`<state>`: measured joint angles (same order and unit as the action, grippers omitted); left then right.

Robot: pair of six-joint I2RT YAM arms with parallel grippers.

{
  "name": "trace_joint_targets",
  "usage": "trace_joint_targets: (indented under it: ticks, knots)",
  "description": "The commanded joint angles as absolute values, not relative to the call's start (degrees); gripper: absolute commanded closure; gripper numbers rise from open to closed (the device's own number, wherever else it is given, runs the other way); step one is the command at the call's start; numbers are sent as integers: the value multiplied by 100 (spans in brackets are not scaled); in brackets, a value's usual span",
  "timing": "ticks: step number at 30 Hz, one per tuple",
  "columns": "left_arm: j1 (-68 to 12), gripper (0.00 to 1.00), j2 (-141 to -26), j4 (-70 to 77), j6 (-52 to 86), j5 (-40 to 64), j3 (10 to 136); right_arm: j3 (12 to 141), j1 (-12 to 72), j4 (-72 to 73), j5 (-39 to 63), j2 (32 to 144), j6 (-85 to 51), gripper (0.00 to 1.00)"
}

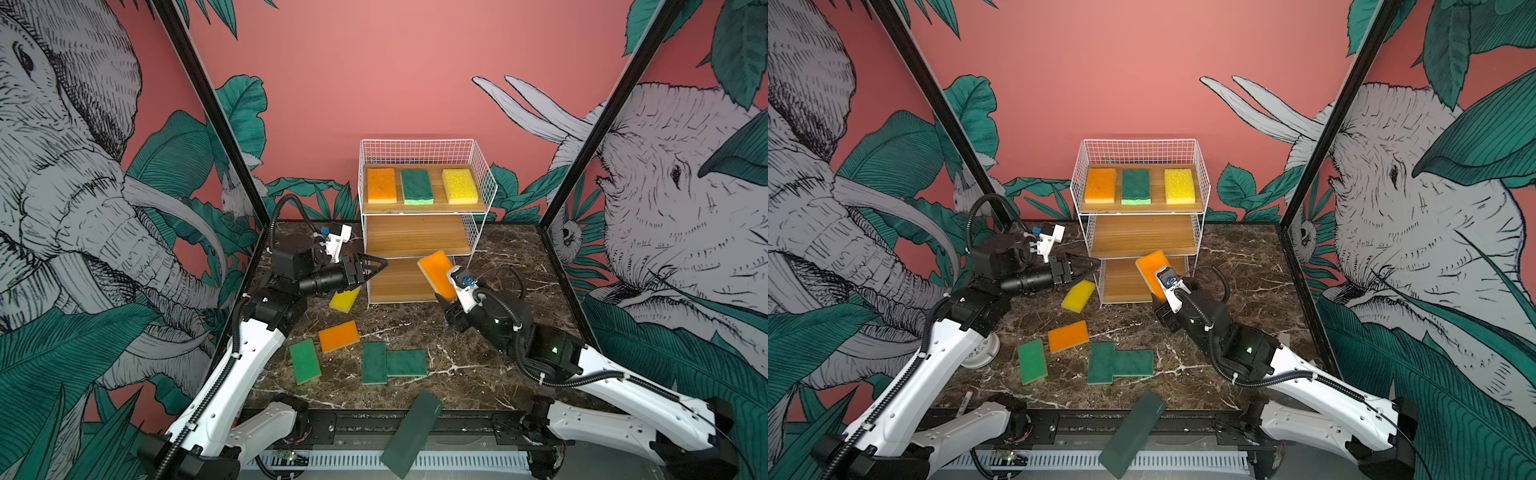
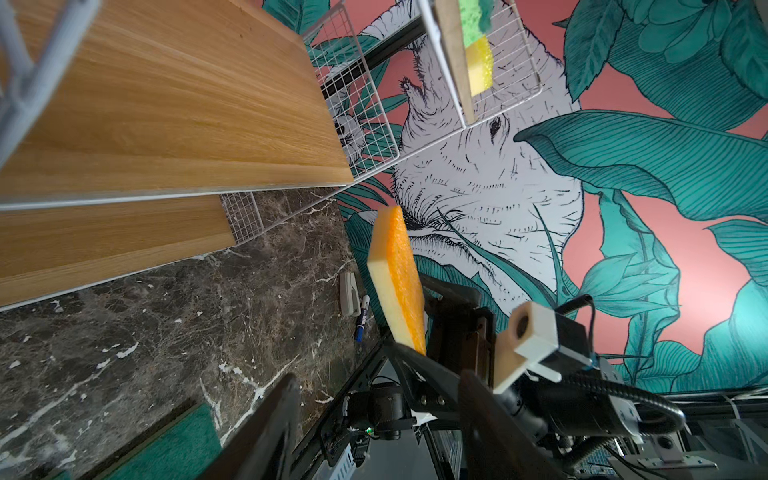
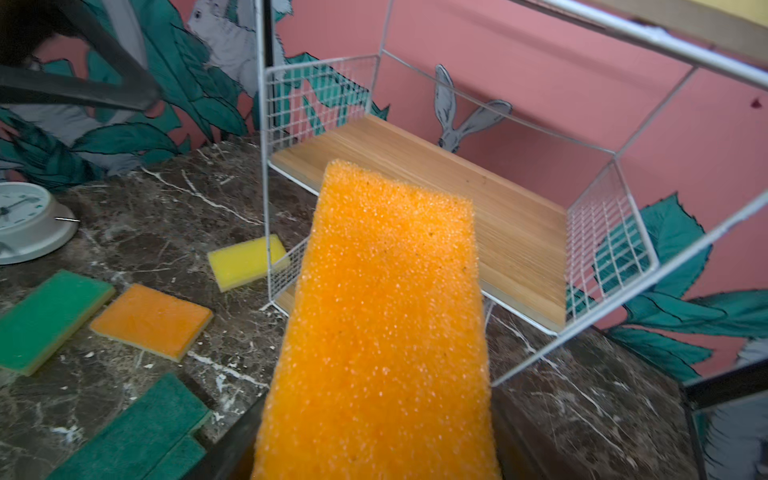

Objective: Arrange cleaning sponges on a shelf
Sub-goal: Pick up the cleaning sponge from the bottom-right of the table, then place the cleaning sponge at the shelf.

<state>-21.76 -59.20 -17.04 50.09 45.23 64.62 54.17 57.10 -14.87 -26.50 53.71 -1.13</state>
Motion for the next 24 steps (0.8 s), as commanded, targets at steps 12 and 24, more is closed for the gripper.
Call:
trace_joint_targets:
  ticks: [12,24]
  knots:
    - [-1891,39,-5911,-1943,4636,4726,6851,6397,4569,-1713,-2699,6399,-504,27]
    - [-1263,40,-5891,-1832,4526,5246,7187,6956,4162,-1432,-2508,7371,-747,24]
